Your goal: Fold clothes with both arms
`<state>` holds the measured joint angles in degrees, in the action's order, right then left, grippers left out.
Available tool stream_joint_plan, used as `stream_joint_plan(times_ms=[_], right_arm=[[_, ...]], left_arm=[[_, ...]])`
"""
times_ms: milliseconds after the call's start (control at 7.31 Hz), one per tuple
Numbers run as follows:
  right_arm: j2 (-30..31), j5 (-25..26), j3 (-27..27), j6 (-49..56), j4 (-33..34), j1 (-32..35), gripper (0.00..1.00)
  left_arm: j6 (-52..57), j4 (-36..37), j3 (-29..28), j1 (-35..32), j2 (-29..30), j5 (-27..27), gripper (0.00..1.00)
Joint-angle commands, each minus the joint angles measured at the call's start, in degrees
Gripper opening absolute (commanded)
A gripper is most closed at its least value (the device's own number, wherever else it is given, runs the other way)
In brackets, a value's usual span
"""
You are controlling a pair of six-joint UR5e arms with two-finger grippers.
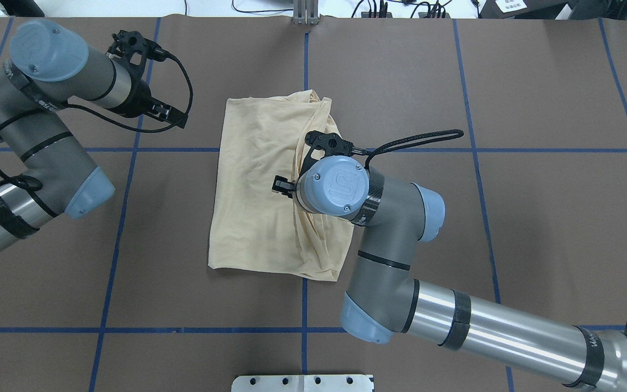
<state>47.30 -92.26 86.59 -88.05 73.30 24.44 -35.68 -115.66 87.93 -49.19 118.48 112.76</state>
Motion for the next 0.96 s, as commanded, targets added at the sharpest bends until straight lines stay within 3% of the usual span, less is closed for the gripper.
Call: stream_joint_plan(times_ms=[0, 137, 273, 410, 547, 820], right_arm=[[-0.2, -0.4, -1.1, 1.5, 0.0, -0.4, 0.36], [-0.9, -0.4, -2.1, 1.7, 0.0, -0.6, 0.36], [-1.2, -0.4, -2.1, 2.0, 0.0, -0.6, 0.27], [-1.1, -0.5, -1.6, 2.4, 0.1, -0.6, 0.04], [0.1, -0.9, -0.4, 2.4, 0.1, -0.6, 0.00], [9.4, -3.2, 8.2, 2.4, -0.1, -0.4, 0.00]], left_arm=[[0.0, 0.0, 0.1, 0.1, 0.0, 0.0, 1.00], [0.0, 0.0, 0.1, 0.1, 0.0, 0.0, 1.00], [0.0, 0.0, 0.1, 0.1, 0.0, 0.0, 1.00], [0.0, 0.0, 0.1, 0.1, 0.0, 0.0, 1.00], [0.0, 0.0, 0.1, 0.1, 0.0, 0.0, 1.00], [-0.1, 0.0, 0.1, 0.1, 0.0, 0.0, 1.00]])
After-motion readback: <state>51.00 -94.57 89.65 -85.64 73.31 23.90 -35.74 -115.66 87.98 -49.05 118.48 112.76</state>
